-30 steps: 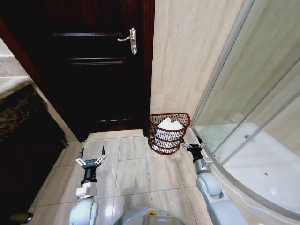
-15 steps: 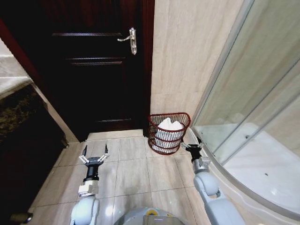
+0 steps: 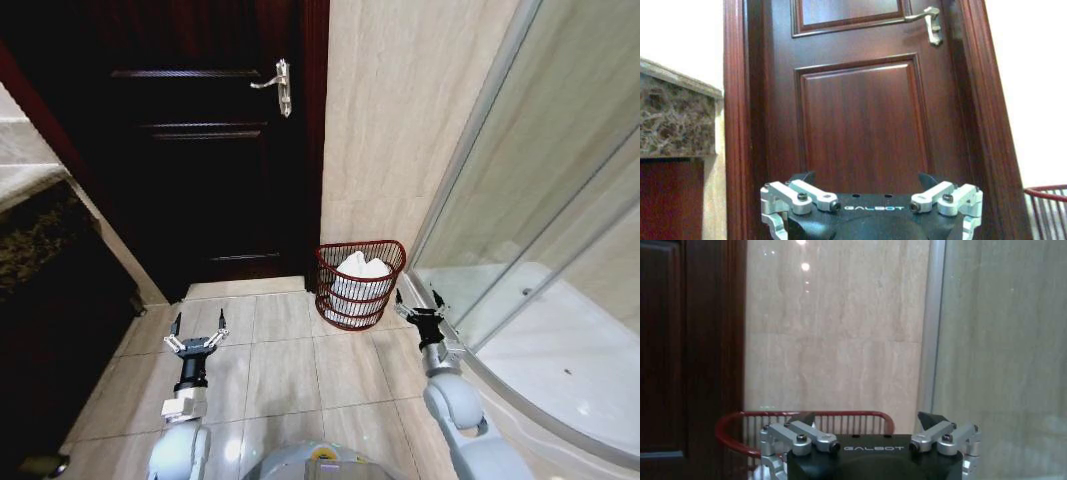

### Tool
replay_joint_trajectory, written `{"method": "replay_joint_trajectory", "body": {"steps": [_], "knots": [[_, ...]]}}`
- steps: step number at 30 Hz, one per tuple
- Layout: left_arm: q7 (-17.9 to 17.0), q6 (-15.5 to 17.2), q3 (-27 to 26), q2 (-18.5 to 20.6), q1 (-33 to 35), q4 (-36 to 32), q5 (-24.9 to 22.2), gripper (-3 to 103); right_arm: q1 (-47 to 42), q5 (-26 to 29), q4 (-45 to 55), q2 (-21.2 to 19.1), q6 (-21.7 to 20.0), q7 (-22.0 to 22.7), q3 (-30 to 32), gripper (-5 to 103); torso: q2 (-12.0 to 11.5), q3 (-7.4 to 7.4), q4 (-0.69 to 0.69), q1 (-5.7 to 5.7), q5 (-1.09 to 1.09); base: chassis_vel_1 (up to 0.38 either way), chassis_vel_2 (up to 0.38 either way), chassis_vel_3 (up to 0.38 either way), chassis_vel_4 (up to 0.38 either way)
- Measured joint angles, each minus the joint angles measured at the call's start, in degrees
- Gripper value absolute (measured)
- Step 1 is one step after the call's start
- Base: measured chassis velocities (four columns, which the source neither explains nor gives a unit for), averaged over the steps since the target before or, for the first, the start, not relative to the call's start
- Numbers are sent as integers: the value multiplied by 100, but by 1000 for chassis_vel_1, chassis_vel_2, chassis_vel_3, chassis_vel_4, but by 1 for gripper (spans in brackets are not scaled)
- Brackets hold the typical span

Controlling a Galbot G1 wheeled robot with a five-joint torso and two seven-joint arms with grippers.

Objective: Discard the used towel into the hamper.

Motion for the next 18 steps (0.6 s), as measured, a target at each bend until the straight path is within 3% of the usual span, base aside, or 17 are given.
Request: {"method": "replay_joint_trajectory", "body": {"steps": [7,18], "knots": [[63,43,30,0,-42,-29,19,100,-85,-4,212,38,-224,2,-118,100,0,0,0,0,-1,0,0,0,0],[117,65,6,0,-61,-141,-125,100,-396,-93,377,94,-59,15,-89,100,0,0,0,0,1,0,0,0,0]]}}
